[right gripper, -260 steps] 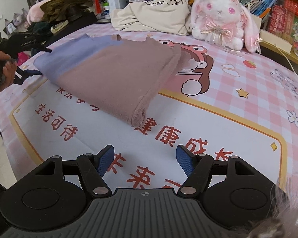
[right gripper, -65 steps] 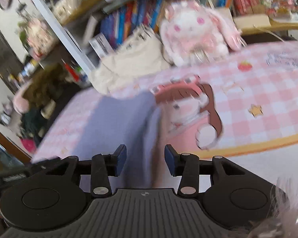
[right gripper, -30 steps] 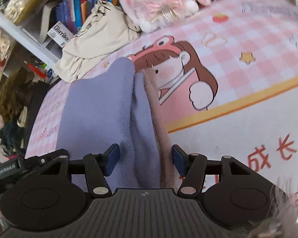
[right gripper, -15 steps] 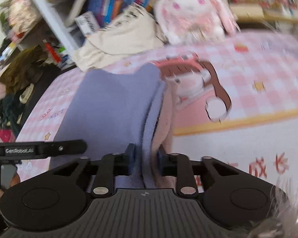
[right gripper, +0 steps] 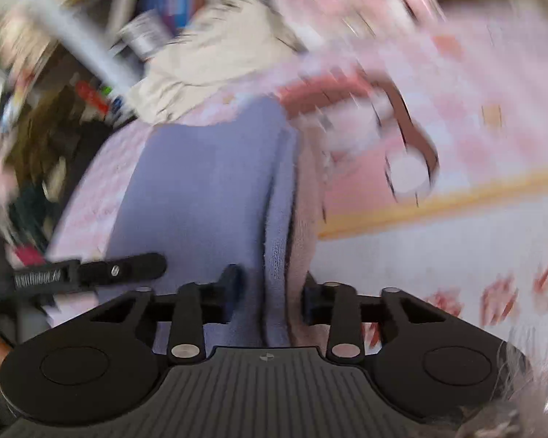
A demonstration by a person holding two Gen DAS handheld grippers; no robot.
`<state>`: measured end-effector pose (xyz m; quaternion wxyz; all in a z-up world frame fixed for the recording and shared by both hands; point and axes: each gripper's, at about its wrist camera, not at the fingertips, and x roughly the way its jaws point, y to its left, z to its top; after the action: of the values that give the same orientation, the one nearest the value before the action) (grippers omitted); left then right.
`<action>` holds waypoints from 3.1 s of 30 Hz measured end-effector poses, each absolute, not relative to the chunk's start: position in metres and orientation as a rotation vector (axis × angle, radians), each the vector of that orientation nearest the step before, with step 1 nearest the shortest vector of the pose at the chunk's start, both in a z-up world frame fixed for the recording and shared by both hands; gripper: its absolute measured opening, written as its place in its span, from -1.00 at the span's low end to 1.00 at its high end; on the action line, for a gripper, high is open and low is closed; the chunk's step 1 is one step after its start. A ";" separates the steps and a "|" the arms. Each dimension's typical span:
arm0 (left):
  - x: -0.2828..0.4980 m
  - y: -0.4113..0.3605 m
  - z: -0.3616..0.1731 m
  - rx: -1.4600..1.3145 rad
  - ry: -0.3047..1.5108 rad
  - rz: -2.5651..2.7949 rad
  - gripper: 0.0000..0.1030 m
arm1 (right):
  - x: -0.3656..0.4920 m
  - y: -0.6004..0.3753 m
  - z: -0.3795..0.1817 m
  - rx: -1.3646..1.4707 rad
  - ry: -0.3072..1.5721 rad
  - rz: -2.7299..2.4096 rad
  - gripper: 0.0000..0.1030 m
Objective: Fold clothes
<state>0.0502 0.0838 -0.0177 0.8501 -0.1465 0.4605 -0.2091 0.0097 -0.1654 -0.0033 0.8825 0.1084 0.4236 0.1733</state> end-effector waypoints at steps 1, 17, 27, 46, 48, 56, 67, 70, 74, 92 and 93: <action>0.044 0.078 -0.012 -0.246 0.940 -0.443 -0.06 | 0.004 -0.159 0.001 0.172 0.857 0.367 -0.47; 0.054 0.112 -0.037 -0.536 1.016 -0.461 -0.01 | 0.020 -0.180 -0.024 0.404 0.972 0.365 -0.26; 0.038 0.091 0.000 -0.324 0.865 -0.479 -0.12 | -0.006 -0.174 0.003 0.296 0.787 0.383 -0.43; 0.149 0.097 0.001 -0.394 0.868 -0.462 -0.11 | 0.112 -0.162 0.014 0.242 0.792 0.369 -0.42; 0.161 0.096 -0.001 -0.395 0.865 -0.459 -0.11 | 0.125 -0.161 0.013 0.231 0.792 0.362 -0.42; 0.194 0.091 -0.005 -0.401 0.851 -0.429 -0.11 | 0.165 -0.162 0.009 0.215 0.783 0.352 -0.42; 0.200 0.082 -0.018 -0.331 0.858 -0.297 0.32 | 0.177 -0.165 -0.013 0.203 0.805 0.259 0.13; 0.181 0.082 -0.003 -0.277 0.778 -0.245 0.37 | 0.162 -0.167 -0.001 0.155 0.746 0.248 0.28; 0.144 0.078 0.010 -0.214 0.678 -0.214 0.61 | 0.126 -0.169 0.013 0.110 0.656 0.236 0.44; 0.011 0.003 -0.010 -0.031 0.602 -0.030 0.84 | 0.009 -0.211 -0.021 0.033 0.681 0.051 0.69; 0.008 0.001 -0.010 -0.024 0.603 -0.014 0.84 | 0.005 -0.213 -0.023 0.037 0.683 0.050 0.69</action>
<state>0.0082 0.0010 -0.0103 0.9548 -0.0118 0.2970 -0.0069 0.0052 -0.2129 -0.0228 0.9418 0.0180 0.3347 0.0246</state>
